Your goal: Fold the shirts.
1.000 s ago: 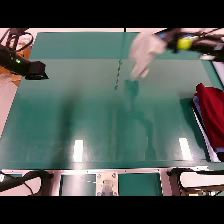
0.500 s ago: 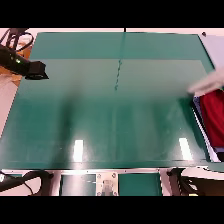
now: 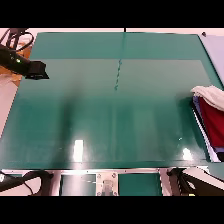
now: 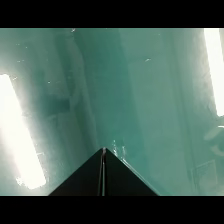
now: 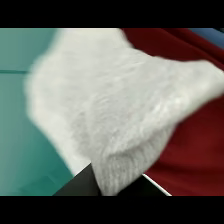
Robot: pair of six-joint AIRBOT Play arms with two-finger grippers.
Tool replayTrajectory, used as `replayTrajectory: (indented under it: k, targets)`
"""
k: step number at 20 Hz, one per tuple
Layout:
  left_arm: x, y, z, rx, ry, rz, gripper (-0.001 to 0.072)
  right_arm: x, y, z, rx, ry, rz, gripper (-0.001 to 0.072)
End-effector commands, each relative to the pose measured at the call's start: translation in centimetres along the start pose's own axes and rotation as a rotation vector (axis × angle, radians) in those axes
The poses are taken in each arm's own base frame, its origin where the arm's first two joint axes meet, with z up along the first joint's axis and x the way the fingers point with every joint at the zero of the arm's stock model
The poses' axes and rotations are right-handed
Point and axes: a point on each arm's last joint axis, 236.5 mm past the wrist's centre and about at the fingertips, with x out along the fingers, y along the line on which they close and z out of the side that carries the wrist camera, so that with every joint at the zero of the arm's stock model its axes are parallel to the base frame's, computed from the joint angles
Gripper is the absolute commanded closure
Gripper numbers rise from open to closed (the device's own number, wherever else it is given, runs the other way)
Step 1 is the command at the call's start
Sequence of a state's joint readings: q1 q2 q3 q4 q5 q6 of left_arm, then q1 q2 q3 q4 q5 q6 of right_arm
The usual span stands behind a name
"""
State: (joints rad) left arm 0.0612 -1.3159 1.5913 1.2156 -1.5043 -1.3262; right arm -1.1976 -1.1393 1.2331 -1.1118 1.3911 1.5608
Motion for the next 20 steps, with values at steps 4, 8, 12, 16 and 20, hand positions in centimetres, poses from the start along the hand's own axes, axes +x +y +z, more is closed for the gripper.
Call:
replayTrajectory:
  k: [4,8,12,16,20]
  targets:
    - [-0.1,-0.2,0.0,0.0,-0.002,-0.007,0.0686,1.0,-10.8,-4.3,0.129,0.067,-0.355,0.0584]
    - [-0.1,-0.5,0.2,0.026,-0.008,-0.018,0.0686,0.9,-9.4,-4.4,0.153,0.078,-0.307,0.0098]
    - [-0.2,-1.6,1.0,0.033,-0.042,-0.064,0.0686,0.8,0.8,-3.8,0.098,0.093,0.021,0.071]
    - [-1.6,-4.1,2.9,0.021,-0.146,-0.135,0.0687,2.0,13.3,-9.0,-0.214,0.205,0.216,0.0699]
    - [-0.8,-8.3,-0.5,0.083,-0.084,-0.187,0.0688,3.1,19.8,-20.6,-0.661,0.377,0.25,0.0699]
